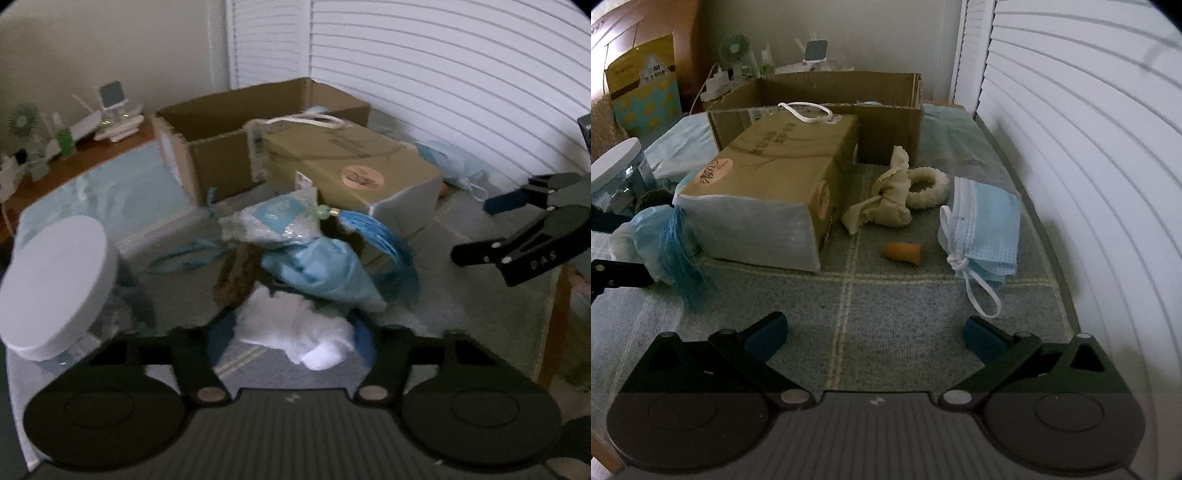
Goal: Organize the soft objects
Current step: 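Grasp the white cloth bundle with the left gripper while the right gripper grasps the small orange piece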
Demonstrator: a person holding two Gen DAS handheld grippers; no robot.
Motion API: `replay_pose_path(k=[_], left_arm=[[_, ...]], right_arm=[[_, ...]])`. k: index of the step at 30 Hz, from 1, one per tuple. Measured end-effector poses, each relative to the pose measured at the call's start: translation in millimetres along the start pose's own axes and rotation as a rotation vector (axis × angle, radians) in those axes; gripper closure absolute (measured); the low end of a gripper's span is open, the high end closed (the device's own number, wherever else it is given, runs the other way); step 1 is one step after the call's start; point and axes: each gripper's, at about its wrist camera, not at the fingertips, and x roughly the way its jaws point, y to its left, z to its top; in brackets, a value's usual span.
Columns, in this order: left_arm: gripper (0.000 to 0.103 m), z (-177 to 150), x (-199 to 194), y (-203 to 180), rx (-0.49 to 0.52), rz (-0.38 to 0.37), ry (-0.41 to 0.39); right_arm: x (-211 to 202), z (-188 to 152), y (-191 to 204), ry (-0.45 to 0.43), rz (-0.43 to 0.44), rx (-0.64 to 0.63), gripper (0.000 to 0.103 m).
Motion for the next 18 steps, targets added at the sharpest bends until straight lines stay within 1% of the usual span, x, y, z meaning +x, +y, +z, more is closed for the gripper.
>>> replay_pose_path(k=[2, 5, 8, 12, 15, 17, 18], left_arm=[[0.050, 1, 0, 0, -0.012, -0.014, -0.001], [0.051, -2, -4, -2, -0.018, -0.006, -0.001], [0.051, -9, -16, -5, -0.041, -0.014, 0.007], [0.051, -21, -32, -12, -0.053, 0.019, 0.018], [0.051, -29, -36, -13, -0.091, 0.033, 0.026], [0.051, -32, -35, -13, -0.112, 0.035, 0.032], [0.051, -33, -35, -12, -0.117, 0.037, 0.034]], right_arm=[[1, 1, 0, -0.007, 0.000, -0.001, 0.000], [0, -1, 0, -0.018, -0.002, 0.001, 0.000], [-1, -3, 1, -0.028, -0.005, 0.003, 0.000], [-2, -4, 2, -0.035, -0.017, 0.013, 0.000], [-1, -2, 2, -0.038, -0.020, 0.013, 0.000], [0, 1, 2, -0.050, -0.024, 0.014, 0.005], [0, 2, 1, -0.057, -0.030, 0.013, 0.011]])
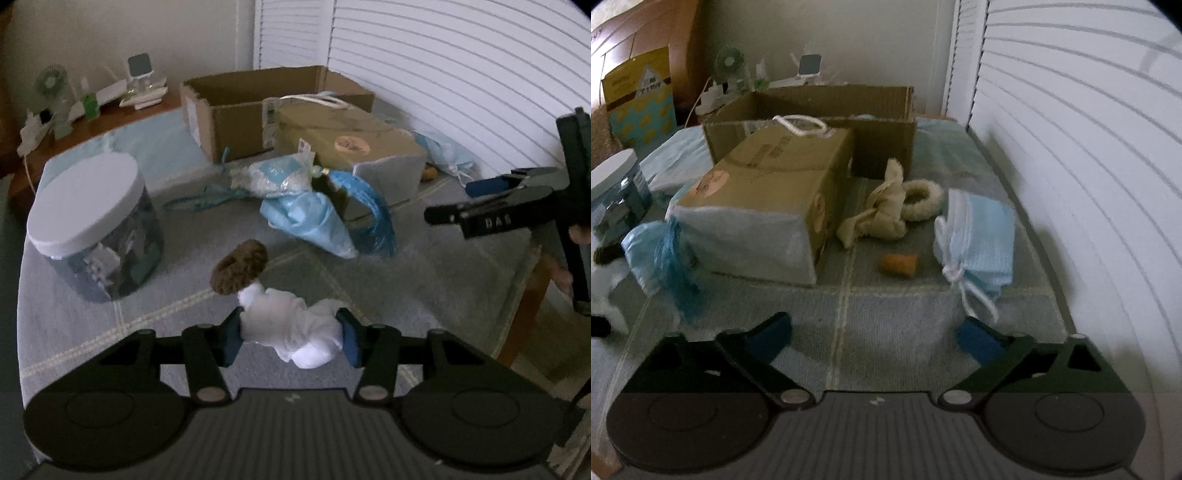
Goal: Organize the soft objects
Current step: 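Grasp the white cloth bundle with the left gripper while the right gripper grasps the small orange piece, then carry the white bundle into the box with the left gripper and release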
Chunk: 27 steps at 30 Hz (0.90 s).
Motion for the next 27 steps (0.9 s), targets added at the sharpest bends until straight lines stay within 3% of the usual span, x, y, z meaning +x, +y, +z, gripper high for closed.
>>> replay_pose_path(k=[7, 17, 23, 27], left_arm=[[0.051, 3, 3, 0, 0.001, -0.003, 0.001], [0.051, 6, 6, -1, 0.001, -0.004, 0.004], [0.051, 9, 7, -1, 0.007, -0.005, 0.006], [0.052, 10, 5, -2, 0.021, -0.008, 0.005]], right_arm=[[-2, 6, -5, -0.024, -0.055, 0.002, 0.039], [13, 20, 1, -0.043, -0.047, -0.017, 0.054], [18, 27, 1, -0.044, -0.075, -0.017, 0.074], [16, 28, 1, -0.041, -0.078, -0.015, 0.074]])
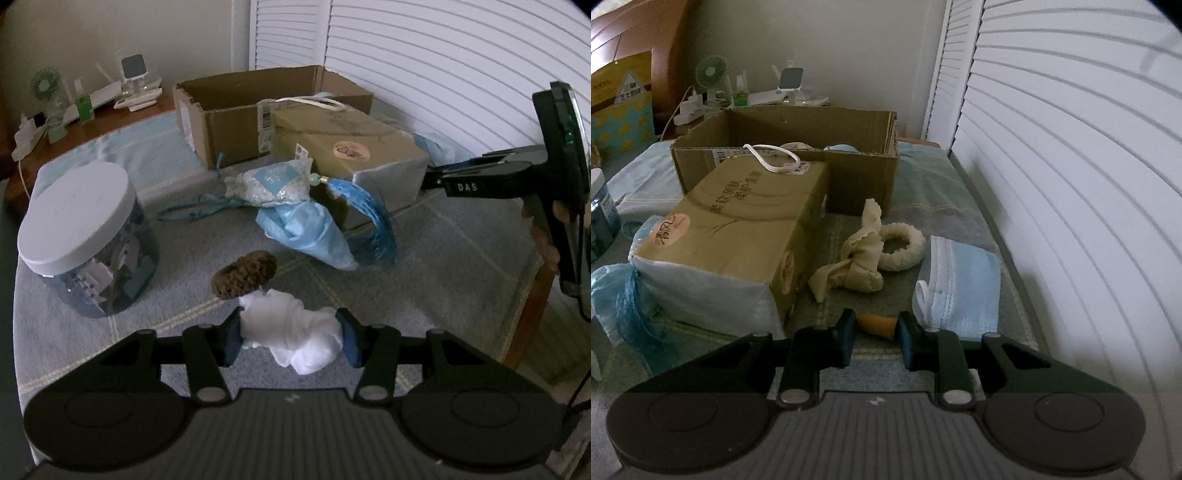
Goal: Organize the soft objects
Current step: 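Carry the white bundle into the box with the left gripper and release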
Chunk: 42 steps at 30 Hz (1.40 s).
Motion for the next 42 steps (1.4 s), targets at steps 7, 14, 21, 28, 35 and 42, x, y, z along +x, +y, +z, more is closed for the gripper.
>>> replay_pose_path(k=[7, 14, 21, 28, 35, 42], left_arm=[[0.053, 7, -20, -5, 0.049, -0.017, -0.011], [0.053, 18, -42, -9, 0.100, -0.044, -0.008], [0.053, 52, -54, -3, 0.122, -0.028, -0.059], [0.052, 114, -38, 9, 0.134, 0.013, -0.126], [0.052, 181, 4, 24, 0.092, 0.007, -0.134], [0.034, 211, 51, 31, 0.077, 0.058, -0.109]], right_arm=[[-21, 6, -6, -0.007, 0.035, 0.006, 0.074], [-50, 13, -6, -0.031, 0.076, -0.021, 0.074], [-74, 24, -3, -0.075, 0.114, -0.045, 0.074], [-85, 35, 2, -0.124, 0.144, -0.059, 0.074], [-80, 47, 5, -0.142, 0.156, -0.066, 0.074], [-74, 56, 1, -0.149, 0.155, -0.056, 0.074]])
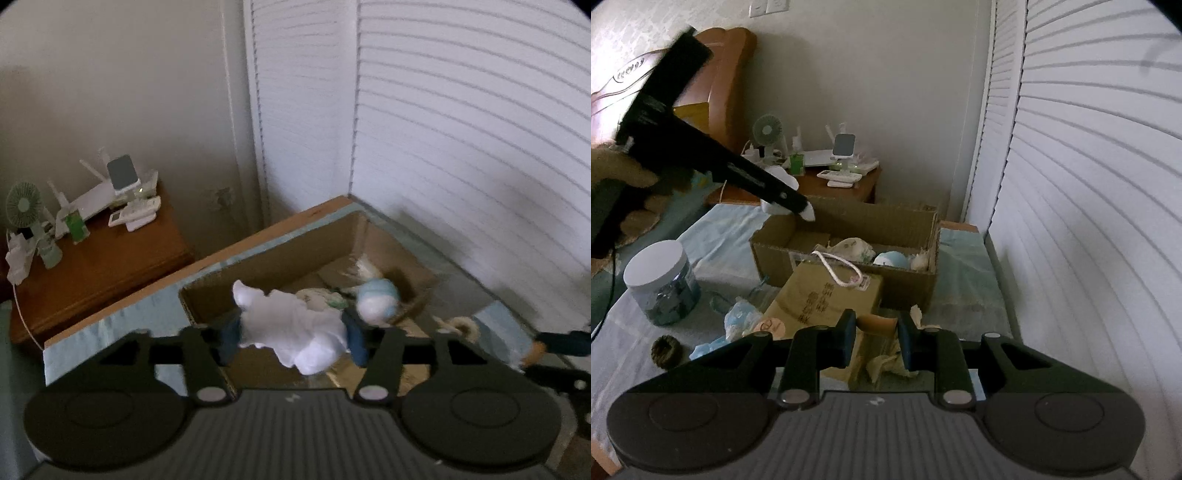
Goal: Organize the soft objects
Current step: 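Carry the white bundle into the box with the left gripper and release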
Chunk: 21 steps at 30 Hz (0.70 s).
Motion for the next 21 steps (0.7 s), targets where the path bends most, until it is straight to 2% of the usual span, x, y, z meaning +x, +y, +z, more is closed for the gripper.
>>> replay_pose_path(k=[1, 6, 8, 15, 21], left_arm=[[0.024, -1, 4, 2, -0.004, 0.010, 0.001], [0.018, -14, -3, 6, -0.044, 0.015, 0.006], [0.011, -20, -16, 5, -0.041, 0.023, -0.011], [0.005, -58, -73, -9, -0.054, 0.032, -0.047], [0.004, -93, -108, -26, -0.075, 0.105, -0.086]], right_arm=[[1, 1, -1, 0.000, -0.001, 0.003, 0.074], [6, 3, -4, 0.001, 0.005, 0.015, 0.074], [7, 4, -4, 0.001, 0.008, 0.017, 0.074], [9, 10, -1, -0.001, 0.023, 0.013, 0.074], [18, 21, 0, 0.004, 0.032, 0.004, 0.074]])
